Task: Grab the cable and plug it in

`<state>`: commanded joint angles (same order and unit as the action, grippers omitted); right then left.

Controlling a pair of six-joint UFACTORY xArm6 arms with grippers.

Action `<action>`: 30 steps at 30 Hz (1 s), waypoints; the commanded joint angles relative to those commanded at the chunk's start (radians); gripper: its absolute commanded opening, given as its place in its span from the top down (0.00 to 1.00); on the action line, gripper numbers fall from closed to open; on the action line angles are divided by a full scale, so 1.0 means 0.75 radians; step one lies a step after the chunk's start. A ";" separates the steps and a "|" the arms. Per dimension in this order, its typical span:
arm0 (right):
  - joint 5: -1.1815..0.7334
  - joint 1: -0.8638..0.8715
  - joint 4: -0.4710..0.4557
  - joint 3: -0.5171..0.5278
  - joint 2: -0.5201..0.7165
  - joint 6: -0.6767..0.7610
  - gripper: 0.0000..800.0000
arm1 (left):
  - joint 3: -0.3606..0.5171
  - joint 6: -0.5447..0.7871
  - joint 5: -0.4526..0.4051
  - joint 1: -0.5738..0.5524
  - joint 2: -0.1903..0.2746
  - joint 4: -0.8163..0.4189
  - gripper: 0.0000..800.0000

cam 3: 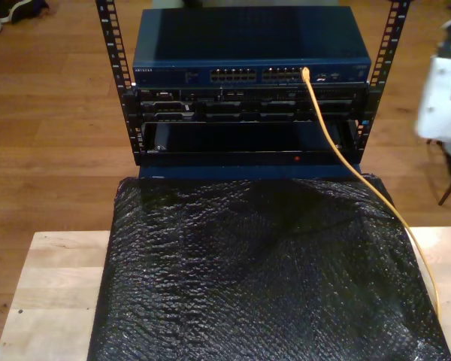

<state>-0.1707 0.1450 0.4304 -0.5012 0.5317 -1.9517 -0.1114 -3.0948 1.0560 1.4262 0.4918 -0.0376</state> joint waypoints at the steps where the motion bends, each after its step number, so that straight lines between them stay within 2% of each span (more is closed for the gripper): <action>1: -0.057 0.045 0.000 0.000 0.025 -0.035 0.03 | 0.000 0.000 0.000 0.000 0.000 0.000 0.00; 12: -0.681 0.593 0.000 -0.008 0.276 -0.448 0.00 | 0.000 0.000 -0.002 0.000 0.000 0.000 0.00; 20: -1.058 1.076 -0.012 -0.014 0.299 -0.808 0.00 | 0.000 0.000 0.000 0.000 0.000 0.000 0.00; 25: -1.185 1.246 -0.049 -0.004 0.293 -1.047 0.00 | 0.000 0.000 0.000 0.000 0.000 0.000 0.00; 30: -1.240 1.356 -0.137 0.012 0.286 -1.191 0.00 | 0.000 0.000 0.000 0.000 0.000 0.000 0.00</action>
<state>-1.1005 1.1623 0.3276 -0.4920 0.7465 -2.8447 -0.1114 -3.0948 1.0560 1.4262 0.4918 -0.0376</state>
